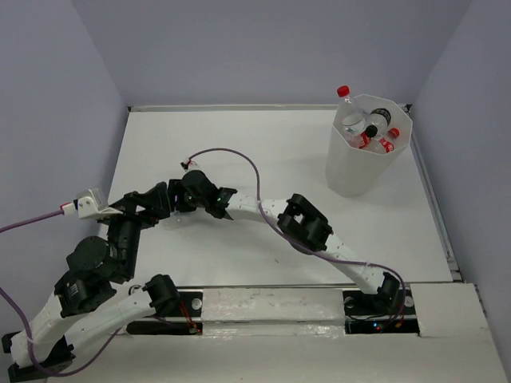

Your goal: Put the plastic bottles in the bin

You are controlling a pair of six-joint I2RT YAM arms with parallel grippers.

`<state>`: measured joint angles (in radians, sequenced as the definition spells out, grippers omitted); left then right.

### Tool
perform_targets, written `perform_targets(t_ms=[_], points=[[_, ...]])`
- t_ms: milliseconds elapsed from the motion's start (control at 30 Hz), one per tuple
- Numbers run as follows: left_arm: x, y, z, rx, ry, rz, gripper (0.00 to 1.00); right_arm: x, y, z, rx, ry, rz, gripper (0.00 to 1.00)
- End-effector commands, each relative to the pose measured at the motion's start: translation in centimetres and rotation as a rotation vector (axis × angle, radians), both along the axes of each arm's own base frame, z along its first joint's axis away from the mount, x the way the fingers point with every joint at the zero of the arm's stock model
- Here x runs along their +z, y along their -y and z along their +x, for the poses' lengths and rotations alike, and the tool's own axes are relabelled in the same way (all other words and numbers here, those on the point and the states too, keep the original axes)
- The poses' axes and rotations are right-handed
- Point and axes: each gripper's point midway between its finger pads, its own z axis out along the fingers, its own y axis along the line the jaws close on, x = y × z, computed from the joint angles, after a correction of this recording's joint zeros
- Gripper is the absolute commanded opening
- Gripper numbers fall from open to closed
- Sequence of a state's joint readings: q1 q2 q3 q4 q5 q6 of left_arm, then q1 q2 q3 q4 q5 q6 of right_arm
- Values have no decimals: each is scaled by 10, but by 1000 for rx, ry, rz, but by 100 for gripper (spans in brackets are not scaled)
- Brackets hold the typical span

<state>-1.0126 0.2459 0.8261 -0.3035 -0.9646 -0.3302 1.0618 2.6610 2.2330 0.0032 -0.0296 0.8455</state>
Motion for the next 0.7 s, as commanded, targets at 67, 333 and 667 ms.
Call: perform_targets(t_ms=[67, 333, 667], points=[[-4, 5, 6, 20, -3, 12, 99, 60, 53, 10, -61, 147, 46, 26], [-12, 33, 16, -53, -17, 80, 99, 224, 219, 27, -257, 559, 54, 21], [-21, 67, 35, -158, -25, 154, 99, 374, 533, 67, -940, 870, -311, 20]])
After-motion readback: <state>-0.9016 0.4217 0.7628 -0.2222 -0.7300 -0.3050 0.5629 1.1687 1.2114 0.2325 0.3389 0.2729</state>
